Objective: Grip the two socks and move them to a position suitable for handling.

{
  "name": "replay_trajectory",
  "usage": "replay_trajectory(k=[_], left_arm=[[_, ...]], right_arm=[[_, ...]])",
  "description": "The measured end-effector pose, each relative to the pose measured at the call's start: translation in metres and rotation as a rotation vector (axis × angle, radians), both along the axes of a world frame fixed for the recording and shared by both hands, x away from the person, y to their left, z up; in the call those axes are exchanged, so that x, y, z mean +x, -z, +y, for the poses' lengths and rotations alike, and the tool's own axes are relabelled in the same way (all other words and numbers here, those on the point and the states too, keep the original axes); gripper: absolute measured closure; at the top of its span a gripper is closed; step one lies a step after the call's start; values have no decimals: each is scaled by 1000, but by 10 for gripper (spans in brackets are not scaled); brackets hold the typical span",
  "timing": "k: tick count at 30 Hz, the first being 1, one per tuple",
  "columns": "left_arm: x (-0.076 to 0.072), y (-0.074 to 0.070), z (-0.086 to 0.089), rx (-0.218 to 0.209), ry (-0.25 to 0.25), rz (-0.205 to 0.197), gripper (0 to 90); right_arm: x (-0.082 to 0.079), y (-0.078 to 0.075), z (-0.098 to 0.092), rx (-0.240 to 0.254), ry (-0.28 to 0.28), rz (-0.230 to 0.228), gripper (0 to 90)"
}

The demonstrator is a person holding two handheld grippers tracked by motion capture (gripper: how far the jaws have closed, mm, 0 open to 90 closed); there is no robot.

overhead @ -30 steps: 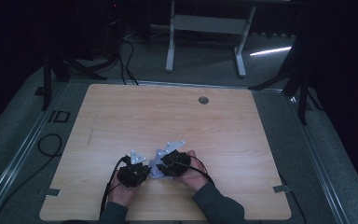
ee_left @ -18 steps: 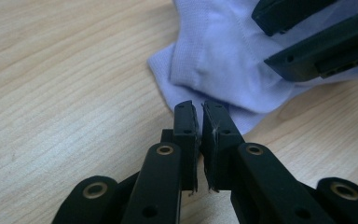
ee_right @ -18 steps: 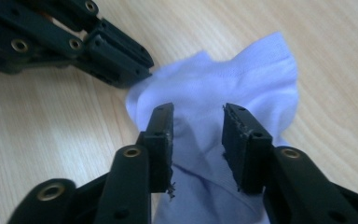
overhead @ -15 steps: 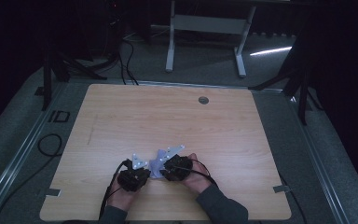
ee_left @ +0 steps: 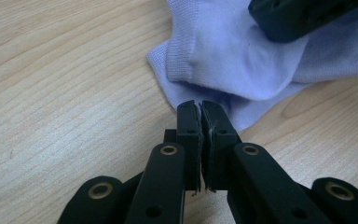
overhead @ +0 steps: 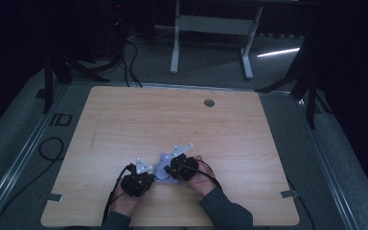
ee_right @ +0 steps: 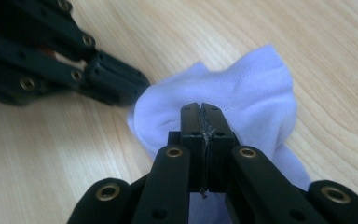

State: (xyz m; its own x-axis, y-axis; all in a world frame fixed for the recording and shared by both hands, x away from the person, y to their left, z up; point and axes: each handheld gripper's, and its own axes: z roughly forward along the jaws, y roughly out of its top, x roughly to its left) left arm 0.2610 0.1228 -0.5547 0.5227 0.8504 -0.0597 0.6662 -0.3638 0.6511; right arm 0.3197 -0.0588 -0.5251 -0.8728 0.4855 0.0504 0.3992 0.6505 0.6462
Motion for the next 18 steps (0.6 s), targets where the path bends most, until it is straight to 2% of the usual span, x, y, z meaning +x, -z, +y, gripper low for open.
replay_trajectory(k=[1,4,12,18], left_arm=[[0,0,0,-2,-1,0,864],[0,0,1,-9,1,6,864],[0,0,1,-19,13,15,856],[0,-1,2,-24,11,18,820]], right_arm=[[1,-3,-1,32,7,9,887],[2,-4,-1,58,24,22,887],[-1,15,10,31,23,58,885],[-1,19,12,19,28,67,883]])
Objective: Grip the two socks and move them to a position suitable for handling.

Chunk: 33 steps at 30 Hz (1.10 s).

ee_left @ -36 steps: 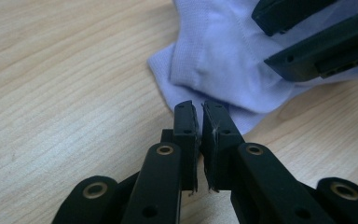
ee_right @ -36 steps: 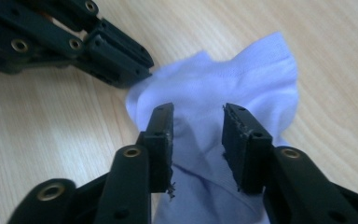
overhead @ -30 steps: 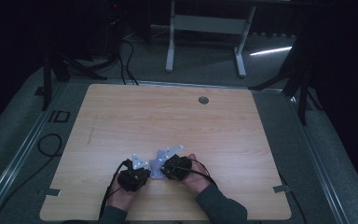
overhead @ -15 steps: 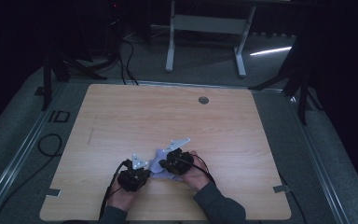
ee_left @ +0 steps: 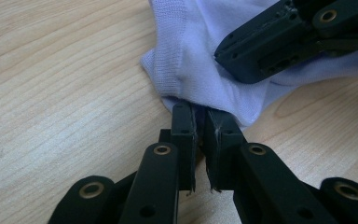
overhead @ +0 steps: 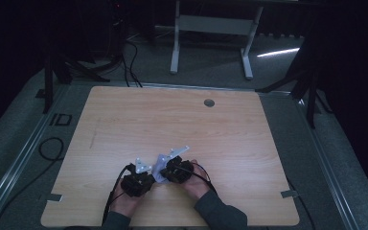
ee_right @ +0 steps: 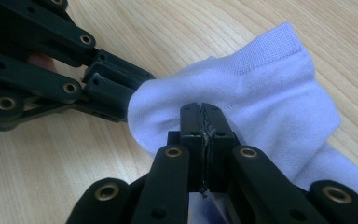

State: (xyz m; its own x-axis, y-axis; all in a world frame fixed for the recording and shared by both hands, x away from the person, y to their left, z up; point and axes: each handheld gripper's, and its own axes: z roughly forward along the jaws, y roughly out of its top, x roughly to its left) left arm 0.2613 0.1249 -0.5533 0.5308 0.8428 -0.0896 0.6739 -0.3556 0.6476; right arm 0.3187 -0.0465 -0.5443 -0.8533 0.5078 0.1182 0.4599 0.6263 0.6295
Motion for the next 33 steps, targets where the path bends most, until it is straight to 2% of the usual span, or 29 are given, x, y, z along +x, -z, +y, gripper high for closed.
replay_trajectory(k=[1,3,5,14,18,21,24,26,30,33], left_arm=[[0,0,0,0,0,0,820],[-3,-7,4,-31,-21,-41,819],[-5,-10,4,-48,-21,-57,819],[-11,-17,-1,-52,-4,-116,820],[-11,-15,-6,-45,18,-103,820],[-9,-10,-12,-14,32,-88,819],[-2,-1,-15,29,20,-58,819],[0,0,-14,26,12,-46,820],[1,1,-14,31,10,-48,823],[2,1,-13,23,9,-41,830]], right_arm=[[0,1,0,-1,1,1,882],[0,4,1,-8,7,9,882],[0,6,1,-1,11,9,882],[1,6,1,1,15,12,882],[2,6,1,0,16,21,882],[2,6,1,1,19,26,882],[2,6,1,0,19,27,882],[2,6,1,4,19,28,881],[3,6,0,4,15,28,873],[2,5,0,6,10,25,836]])
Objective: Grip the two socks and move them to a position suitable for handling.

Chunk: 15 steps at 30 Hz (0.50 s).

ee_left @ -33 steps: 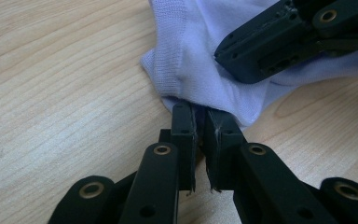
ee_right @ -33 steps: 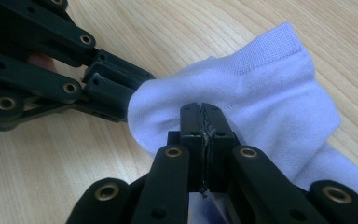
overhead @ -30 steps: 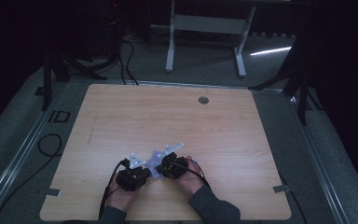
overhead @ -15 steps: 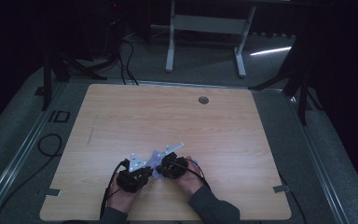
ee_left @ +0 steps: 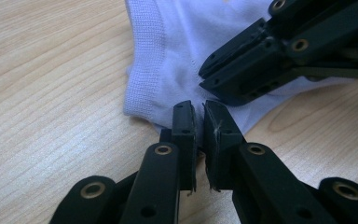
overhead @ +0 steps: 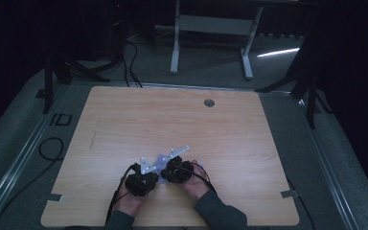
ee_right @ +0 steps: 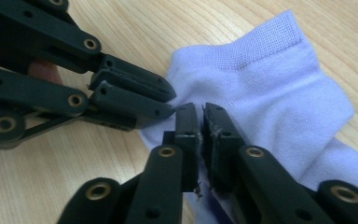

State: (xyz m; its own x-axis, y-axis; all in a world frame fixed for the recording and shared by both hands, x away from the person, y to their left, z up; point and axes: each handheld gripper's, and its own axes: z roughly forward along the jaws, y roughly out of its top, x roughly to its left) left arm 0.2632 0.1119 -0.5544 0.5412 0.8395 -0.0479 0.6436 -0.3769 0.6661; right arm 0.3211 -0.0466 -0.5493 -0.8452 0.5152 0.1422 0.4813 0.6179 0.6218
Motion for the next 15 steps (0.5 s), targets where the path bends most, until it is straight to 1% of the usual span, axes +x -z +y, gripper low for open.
replay_trajectory(k=[2,4,9,10,13,15], left_arm=[[0,0,0,0,0,2,833],[0,0,0,-5,-4,2,833],[0,0,0,-7,-7,1,834],[0,0,0,-6,-8,1,834],[0,0,0,-6,-8,2,834],[0,0,0,-8,-9,1,834]], right_arm=[[-1,-2,-1,2,-3,-11,820],[-4,-7,-5,15,-4,-24,807],[-9,-24,-20,37,-4,-67,782],[-9,-26,-23,42,2,-77,779],[-10,-36,-38,54,45,-99,773],[-9,-40,-47,64,76,-105,770]])
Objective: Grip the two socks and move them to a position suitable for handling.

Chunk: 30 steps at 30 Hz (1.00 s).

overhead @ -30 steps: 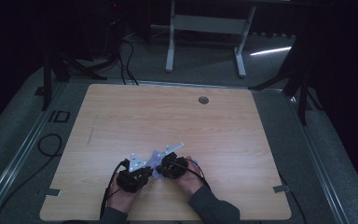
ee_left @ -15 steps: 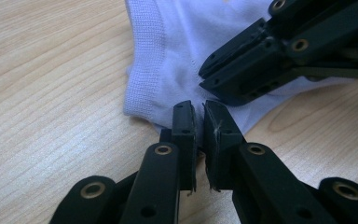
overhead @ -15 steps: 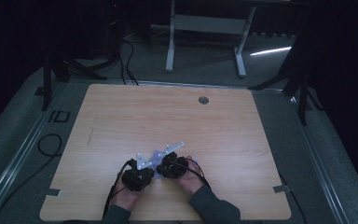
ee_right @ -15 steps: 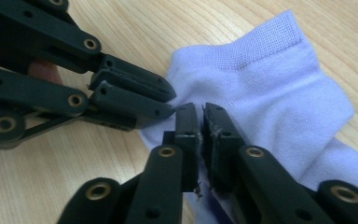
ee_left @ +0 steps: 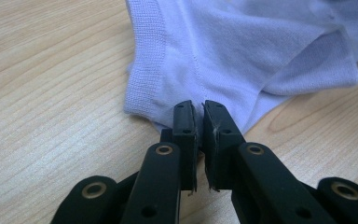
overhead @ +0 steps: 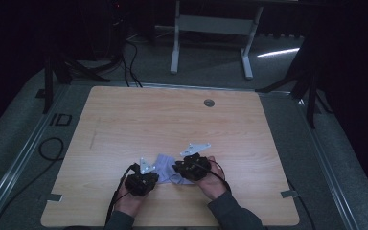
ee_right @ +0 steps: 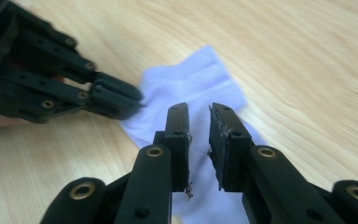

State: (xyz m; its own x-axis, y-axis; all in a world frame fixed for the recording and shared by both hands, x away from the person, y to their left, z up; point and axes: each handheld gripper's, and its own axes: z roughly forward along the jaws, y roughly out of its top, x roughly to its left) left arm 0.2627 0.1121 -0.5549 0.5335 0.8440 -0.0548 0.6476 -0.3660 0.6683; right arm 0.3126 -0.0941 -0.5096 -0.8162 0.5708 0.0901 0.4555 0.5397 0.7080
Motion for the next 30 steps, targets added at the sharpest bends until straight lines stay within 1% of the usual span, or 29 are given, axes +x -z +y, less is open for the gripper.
replay_trajectory(k=[6,10,14,15,19,20,23,25,26,28,29,30], left_arm=[[0,0,0,-4,-2,1,834],[0,0,0,-8,-4,0,834],[0,0,1,-5,-1,1,835],[0,0,0,-6,-2,2,834],[0,0,0,-5,-2,2,835],[0,0,0,-5,-2,2,835],[0,0,0,-5,-2,2,835],[0,0,0,-5,-2,2,835],[0,0,1,-8,-1,3,835],[0,0,1,-9,-1,6,836],[0,0,1,-10,0,7,835],[0,0,1,-11,1,8,836]], right_arm=[[4,-1,-20,5,72,10,771],[4,3,-25,0,101,28,781],[4,6,-27,-4,112,42,784],[4,10,-27,-7,117,60,781],[3,14,-23,-7,99,69,772],[-1,19,-18,-27,82,84,767],[-2,27,-11,-38,67,104,757],[-3,29,-9,-42,61,111,757],[-3,34,-5,-49,51,126,729],[-3,37,-2,-67,46,128,750],[-3,39,0,-81,49,125,773],[-3,39,0,-83,48,117,790]])
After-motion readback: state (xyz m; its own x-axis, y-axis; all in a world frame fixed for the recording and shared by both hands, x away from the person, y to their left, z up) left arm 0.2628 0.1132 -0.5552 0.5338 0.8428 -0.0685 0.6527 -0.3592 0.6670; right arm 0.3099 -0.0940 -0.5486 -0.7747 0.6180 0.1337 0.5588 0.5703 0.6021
